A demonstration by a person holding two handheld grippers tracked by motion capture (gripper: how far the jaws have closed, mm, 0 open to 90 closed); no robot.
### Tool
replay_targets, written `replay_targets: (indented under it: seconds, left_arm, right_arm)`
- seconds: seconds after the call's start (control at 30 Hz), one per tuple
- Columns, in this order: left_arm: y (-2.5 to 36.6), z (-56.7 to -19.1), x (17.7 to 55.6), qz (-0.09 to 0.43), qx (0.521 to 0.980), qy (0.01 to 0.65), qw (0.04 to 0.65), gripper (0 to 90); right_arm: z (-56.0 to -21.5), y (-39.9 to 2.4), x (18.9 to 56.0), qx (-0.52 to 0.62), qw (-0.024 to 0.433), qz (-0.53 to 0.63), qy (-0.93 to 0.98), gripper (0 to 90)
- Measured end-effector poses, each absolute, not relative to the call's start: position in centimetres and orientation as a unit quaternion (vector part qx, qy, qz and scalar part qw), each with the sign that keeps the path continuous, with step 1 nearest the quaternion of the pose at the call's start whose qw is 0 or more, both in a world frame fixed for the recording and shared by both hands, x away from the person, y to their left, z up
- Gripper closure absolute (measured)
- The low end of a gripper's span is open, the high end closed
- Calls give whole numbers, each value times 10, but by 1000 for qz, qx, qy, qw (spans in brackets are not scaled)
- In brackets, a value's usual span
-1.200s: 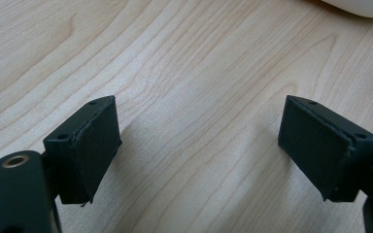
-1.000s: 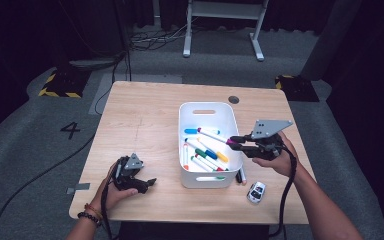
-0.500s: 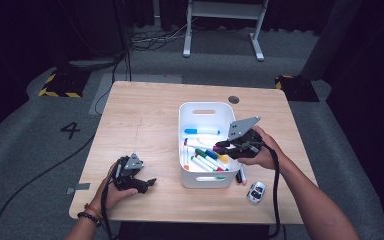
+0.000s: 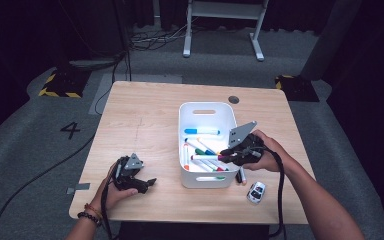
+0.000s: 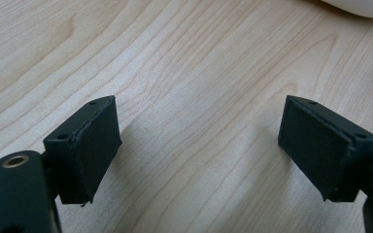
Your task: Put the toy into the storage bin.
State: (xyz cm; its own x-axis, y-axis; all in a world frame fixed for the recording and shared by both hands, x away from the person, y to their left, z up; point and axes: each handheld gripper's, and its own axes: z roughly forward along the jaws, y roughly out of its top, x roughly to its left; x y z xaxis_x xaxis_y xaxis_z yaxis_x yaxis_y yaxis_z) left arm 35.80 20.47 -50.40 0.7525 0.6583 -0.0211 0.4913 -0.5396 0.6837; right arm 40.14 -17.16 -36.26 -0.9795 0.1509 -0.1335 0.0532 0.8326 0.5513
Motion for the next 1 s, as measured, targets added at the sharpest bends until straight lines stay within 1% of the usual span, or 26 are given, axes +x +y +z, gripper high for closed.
replay_targets:
  seconds: [0.13, 0.2, 0.37, 0.47, 0.53, 0.7, 0.9, 1.0]
  left_arm:
    - [205, -504, 358, 120, 869, 331, 348, 155]
    - [205, -504, 358, 121, 869, 330, 347, 155]
    - [205, -504, 358, 121, 870, 330, 347, 155]
    - [205, -504, 358, 121, 870, 330, 347, 155]
    - [205, -504, 358, 120, 869, 331, 348, 155]
    - [205, -504, 358, 120, 869, 331, 348, 154]
    - [205, -504, 358, 121, 869, 331, 348, 154]
    - [205, -504, 358, 121, 869, 331, 348, 154]
  right_arm:
    - [-363, -176, 402, 60, 90, 277, 955, 744]
    - [-363, -178, 401, 61, 92, 274, 955, 703]
    - [-360, -185, 399, 72, 104, 295, 947, 647]
    - [-354, -197, 396, 80, 115, 327, 935, 625]
    - [-349, -209, 390, 93, 134, 345, 924, 605]
    - [-346, -236, 382, 123, 153, 381, 903, 582]
    - [-359, -265, 377, 156, 176, 393, 889, 555]
    - [-374, -273, 377, 179, 174, 397, 883, 537]
